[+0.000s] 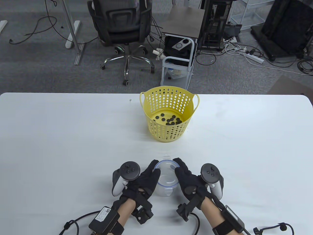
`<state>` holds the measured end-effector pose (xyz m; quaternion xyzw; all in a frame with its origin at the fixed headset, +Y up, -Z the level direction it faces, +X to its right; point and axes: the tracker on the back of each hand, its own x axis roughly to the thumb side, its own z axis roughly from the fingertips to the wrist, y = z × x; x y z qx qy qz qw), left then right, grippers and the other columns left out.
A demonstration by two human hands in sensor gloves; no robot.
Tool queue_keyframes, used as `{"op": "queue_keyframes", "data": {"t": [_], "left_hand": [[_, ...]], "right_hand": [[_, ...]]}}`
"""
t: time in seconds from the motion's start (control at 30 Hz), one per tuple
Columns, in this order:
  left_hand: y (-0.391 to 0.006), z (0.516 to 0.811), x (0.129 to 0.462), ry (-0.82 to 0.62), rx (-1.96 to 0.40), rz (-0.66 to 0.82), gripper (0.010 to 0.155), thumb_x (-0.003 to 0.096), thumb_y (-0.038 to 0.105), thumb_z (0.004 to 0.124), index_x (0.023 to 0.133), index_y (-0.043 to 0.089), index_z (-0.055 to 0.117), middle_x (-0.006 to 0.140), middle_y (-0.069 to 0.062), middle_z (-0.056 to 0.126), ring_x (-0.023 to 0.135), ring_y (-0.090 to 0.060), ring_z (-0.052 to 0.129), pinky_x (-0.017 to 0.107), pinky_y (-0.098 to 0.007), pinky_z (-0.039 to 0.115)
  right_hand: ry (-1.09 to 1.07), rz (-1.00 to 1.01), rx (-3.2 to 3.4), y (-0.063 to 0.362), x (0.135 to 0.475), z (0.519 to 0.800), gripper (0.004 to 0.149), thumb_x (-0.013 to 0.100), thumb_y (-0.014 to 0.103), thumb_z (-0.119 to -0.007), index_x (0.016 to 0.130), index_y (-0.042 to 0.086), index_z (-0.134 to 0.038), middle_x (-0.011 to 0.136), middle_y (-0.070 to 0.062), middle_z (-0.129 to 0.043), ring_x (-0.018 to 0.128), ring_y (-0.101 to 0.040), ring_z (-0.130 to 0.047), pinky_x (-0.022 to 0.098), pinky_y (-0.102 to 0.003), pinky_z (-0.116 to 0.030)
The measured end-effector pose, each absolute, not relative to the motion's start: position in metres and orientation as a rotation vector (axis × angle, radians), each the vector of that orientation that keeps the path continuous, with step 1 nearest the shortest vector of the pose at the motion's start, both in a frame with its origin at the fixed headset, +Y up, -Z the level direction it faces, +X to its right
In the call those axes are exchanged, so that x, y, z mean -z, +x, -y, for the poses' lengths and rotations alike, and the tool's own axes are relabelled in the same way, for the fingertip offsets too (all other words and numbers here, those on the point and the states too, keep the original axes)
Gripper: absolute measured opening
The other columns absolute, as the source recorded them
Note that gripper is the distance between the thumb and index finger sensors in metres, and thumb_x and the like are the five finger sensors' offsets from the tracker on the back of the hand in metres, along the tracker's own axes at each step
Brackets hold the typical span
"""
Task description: Pour Go stones into a laundry basket
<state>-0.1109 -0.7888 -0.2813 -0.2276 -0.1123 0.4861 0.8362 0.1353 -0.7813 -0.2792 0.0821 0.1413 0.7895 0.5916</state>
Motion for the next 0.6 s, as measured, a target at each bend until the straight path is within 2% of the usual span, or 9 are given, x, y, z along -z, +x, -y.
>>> {"op": "queue_keyframes", "data": {"t": [0.07,0.17,0.33,0.43,0.6], "left_hand": [[-0.114,0.787,0.283,-0.486,-1.043,0.256,0.088,0.0458,0.080,0.046,0.112,0.028,0.023,0.125,-0.004,0.039,0.113,-0.040,0.045,0.073,-0.060,0.059],[-0.122,0.778,0.281,-0.386,-1.035,0.255,0.094,0.0446,0.082,0.054,0.112,0.025,0.020,0.124,-0.007,0.036,0.112,-0.041,0.046,0.073,-0.060,0.058],[-0.121,0.758,0.271,-0.275,-0.974,0.298,0.104,0.0421,0.085,0.065,0.110,0.026,0.012,0.123,-0.010,0.026,0.112,-0.042,0.039,0.073,-0.061,0.056],[-0.112,0.756,0.266,-0.308,-0.916,0.320,0.108,0.0425,0.084,0.069,0.107,0.028,0.002,0.122,-0.011,0.014,0.112,-0.045,0.029,0.074,-0.062,0.053],[-0.104,0.757,0.264,-0.355,-0.862,0.314,0.106,0.0468,0.077,0.073,0.105,0.029,-0.002,0.121,-0.012,0.011,0.112,-0.045,0.028,0.074,-0.062,0.054]], "right_hand": [[0.185,-0.300,-1.866,0.137,0.279,0.777,0.074,0.053,0.057,-0.055,0.107,0.009,-0.040,0.111,-0.027,-0.050,0.091,-0.069,-0.051,0.060,-0.076,-0.053],[0.197,-0.208,-1.903,0.140,0.283,0.766,0.074,0.053,0.055,-0.065,0.107,0.009,-0.043,0.110,-0.028,-0.051,0.091,-0.067,-0.054,0.060,-0.076,-0.053],[0.134,-0.138,-1.900,0.146,0.291,0.756,0.076,0.051,0.058,-0.068,0.106,0.010,-0.047,0.110,-0.028,-0.052,0.090,-0.067,-0.056,0.060,-0.075,-0.054],[0.101,-0.146,-1.921,0.150,0.297,0.757,0.074,0.052,0.056,-0.070,0.106,0.011,-0.049,0.110,-0.028,-0.053,0.090,-0.067,-0.057,0.060,-0.075,-0.054],[0.086,-0.183,-1.921,0.152,0.305,0.762,0.071,0.052,0.051,-0.074,0.106,0.011,-0.051,0.110,-0.027,-0.054,0.090,-0.066,-0.059,0.060,-0.075,-0.055]]}}
